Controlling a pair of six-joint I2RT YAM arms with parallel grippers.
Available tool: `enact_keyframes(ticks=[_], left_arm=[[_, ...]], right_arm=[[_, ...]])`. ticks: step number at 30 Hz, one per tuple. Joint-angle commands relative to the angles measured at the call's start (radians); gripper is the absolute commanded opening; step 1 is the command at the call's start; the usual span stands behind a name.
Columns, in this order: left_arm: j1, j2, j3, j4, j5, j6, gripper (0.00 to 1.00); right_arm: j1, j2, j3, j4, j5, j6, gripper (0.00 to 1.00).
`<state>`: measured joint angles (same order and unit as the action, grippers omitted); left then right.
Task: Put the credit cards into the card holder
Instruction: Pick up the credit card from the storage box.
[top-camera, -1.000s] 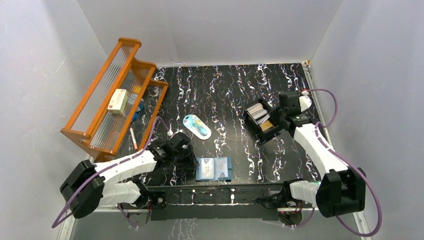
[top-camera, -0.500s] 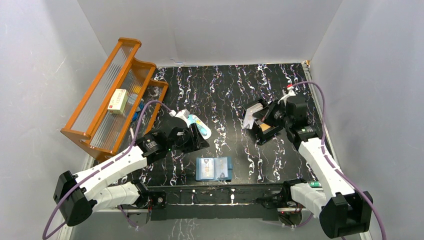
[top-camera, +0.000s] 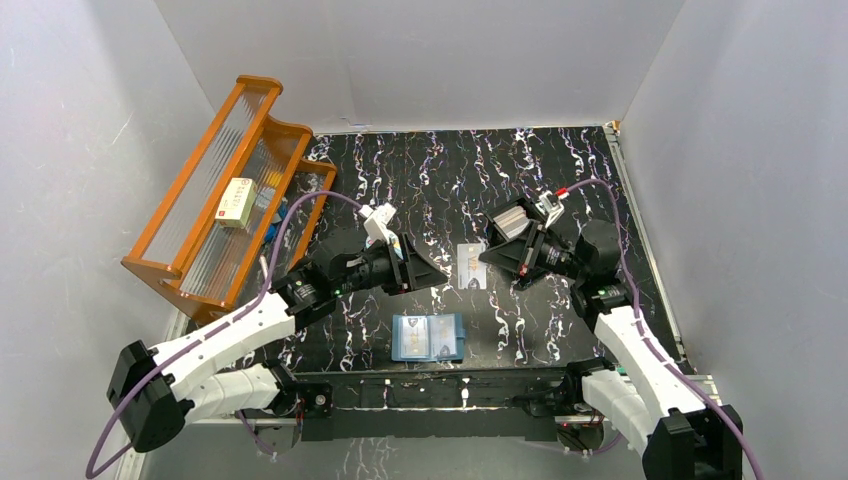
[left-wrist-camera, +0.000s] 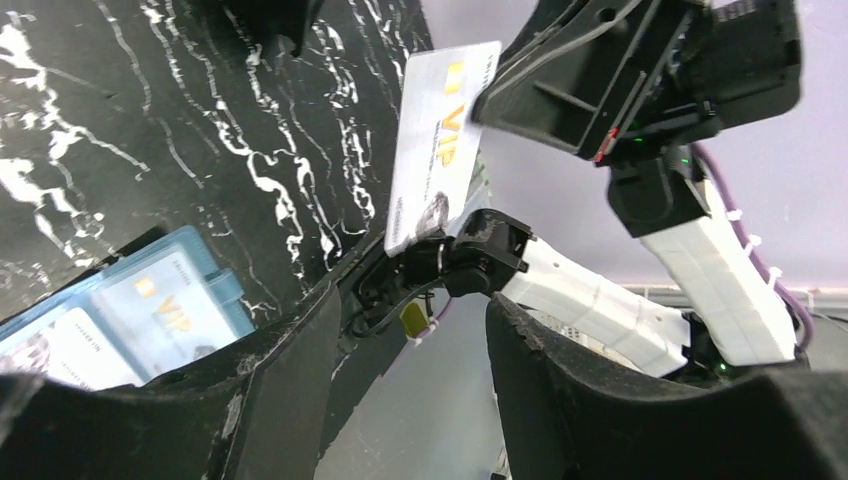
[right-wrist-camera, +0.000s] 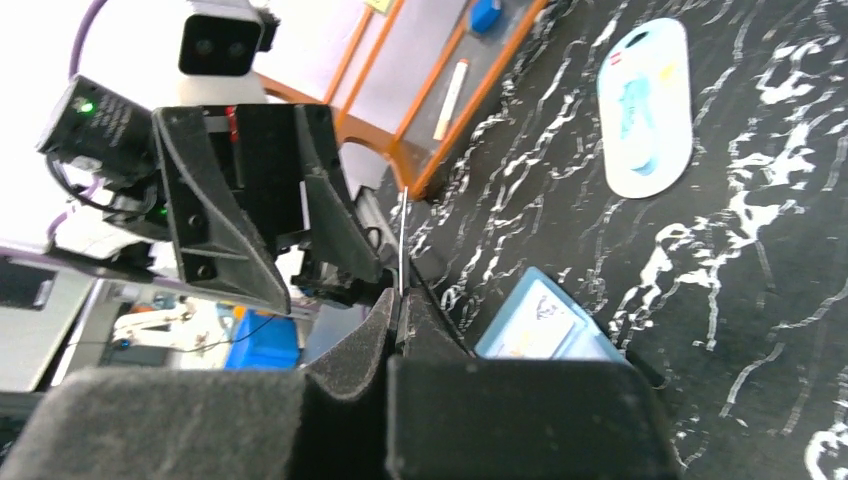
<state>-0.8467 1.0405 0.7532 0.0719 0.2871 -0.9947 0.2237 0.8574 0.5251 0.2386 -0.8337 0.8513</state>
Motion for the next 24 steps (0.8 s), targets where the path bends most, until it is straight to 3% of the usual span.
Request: enact_keyframes(ticks=[1, 6, 10, 13, 17, 18, 24], left_arm=[[-0.005, 0.029, -0.014, 0.163, 0.117, 0.005, 0.54], [-0.005, 0.079, -0.006, 0.199, 0.121, 0.014, 0.55], [-0.004, 0.112, 0.007, 0.204, 0.125, 0.025, 0.51], [-0.004, 0.108, -0.001, 0.217, 0.122, 0.016, 0.37], [-0.005, 0.078, -0.024, 0.19, 0.091, 0.008, 0.01], [-0.004, 0.069, -0.029, 0.175, 0.077, 0.009, 0.0], [-0.004, 0.026, -0.045, 0.035, -0.027, 0.02, 0.0]], right_arm=[[0.031, -0.03, -0.051, 0.29, -0.068, 0.186, 0.0], [0.099, -0.026, -0.089, 0.344, -0.017, 0.227, 0.0], [0.147, -0.018, -0.113, 0.391, 0.025, 0.266, 0.0], [0.168, -0.011, -0.126, 0.396, 0.045, 0.267, 0.0], [0.172, -0.012, -0.143, 0.347, 0.066, 0.251, 0.0], [0.171, -0.015, -0.143, 0.316, 0.078, 0.245, 0.01], [0.183, -0.016, -0.081, -0.007, 0.194, 0.166, 0.35]])
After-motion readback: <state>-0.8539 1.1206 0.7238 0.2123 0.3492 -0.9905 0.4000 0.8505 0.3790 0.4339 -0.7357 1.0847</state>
